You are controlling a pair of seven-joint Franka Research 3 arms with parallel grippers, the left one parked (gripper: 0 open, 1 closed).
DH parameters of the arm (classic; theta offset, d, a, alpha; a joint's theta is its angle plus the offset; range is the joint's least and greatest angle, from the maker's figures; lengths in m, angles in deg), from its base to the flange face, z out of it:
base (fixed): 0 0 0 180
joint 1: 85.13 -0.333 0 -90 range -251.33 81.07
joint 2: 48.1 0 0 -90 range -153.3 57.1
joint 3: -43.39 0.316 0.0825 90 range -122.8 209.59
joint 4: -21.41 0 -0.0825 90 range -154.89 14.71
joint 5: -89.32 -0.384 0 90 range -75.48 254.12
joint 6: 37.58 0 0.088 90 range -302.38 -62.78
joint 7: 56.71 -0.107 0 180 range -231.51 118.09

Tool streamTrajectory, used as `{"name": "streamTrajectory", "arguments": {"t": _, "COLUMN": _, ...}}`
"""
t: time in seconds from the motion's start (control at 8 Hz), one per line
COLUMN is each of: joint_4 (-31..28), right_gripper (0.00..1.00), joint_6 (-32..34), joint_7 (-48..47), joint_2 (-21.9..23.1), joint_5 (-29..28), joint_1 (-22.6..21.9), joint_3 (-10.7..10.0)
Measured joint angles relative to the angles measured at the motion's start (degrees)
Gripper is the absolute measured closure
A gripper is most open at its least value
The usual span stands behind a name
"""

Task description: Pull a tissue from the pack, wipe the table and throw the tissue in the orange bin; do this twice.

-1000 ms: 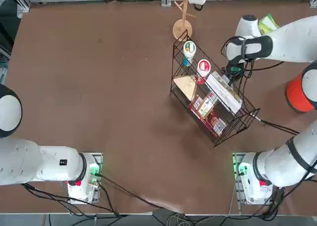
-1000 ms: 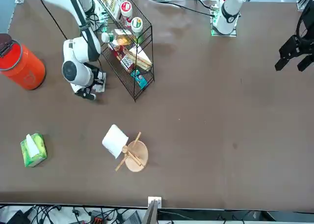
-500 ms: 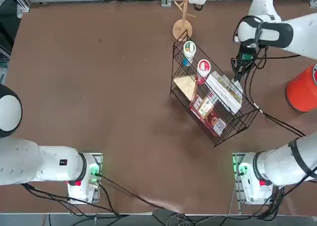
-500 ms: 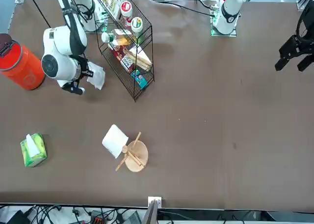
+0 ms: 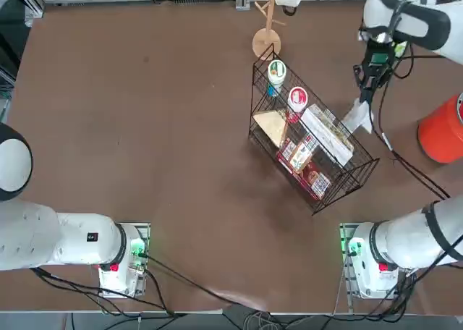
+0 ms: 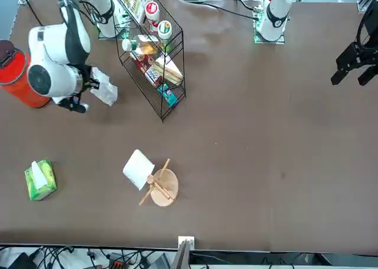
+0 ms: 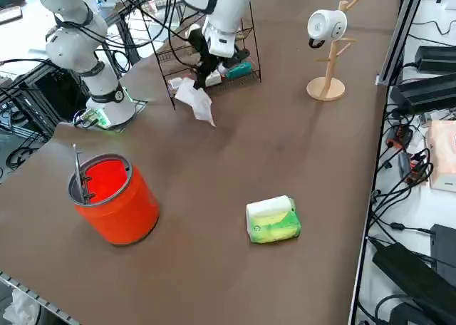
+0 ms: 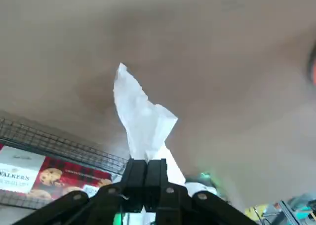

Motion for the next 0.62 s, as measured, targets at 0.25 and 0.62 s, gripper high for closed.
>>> {"name": "streamTrajectory", "arguments": {"t": 0.25, "joint_4": 4.2, "right_gripper": 0.99, "joint_6": 5.8, "joint_7": 1.9, "joint_2": 0.3, "joint_5": 3.0, "joint_1": 1.9, "joint_3": -0.1}}
{"name": "streamTrajectory", "arguments": {"t": 0.62, "joint_4": 11.6, "right_gripper": 0.99, "joint_6": 15.1, "joint_7": 9.1, "joint_2": 0.5, "joint_5": 10.5, "joint_1": 6.6, "joint_3": -0.2}}
